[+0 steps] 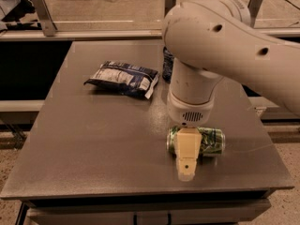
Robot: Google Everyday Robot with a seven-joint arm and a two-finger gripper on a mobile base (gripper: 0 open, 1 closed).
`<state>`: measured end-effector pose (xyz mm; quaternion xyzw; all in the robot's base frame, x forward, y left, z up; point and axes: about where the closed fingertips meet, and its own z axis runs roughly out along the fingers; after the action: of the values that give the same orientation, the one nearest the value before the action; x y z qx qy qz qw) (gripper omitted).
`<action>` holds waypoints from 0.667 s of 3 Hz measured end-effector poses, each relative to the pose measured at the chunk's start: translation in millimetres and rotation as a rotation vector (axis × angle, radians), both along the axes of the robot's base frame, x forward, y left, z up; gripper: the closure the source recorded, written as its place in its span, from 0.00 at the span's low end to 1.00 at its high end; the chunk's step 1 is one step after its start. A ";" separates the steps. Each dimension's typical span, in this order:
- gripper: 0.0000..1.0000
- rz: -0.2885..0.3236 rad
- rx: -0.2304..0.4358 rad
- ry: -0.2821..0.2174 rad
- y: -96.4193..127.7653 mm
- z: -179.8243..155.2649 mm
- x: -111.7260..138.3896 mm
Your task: Knock green can over
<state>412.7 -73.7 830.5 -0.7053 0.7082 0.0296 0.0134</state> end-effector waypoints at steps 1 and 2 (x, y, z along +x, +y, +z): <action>0.00 -0.005 0.046 -0.021 -7.6 7.3 1.6; 0.00 -0.057 0.131 -0.061 -48.1 19.1 11.2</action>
Offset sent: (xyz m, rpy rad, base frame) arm 0.0229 -0.1136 0.0356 0.2358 -0.1084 -0.1287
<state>423.9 -121.8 849.6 -0.6831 0.7237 0.0541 0.0819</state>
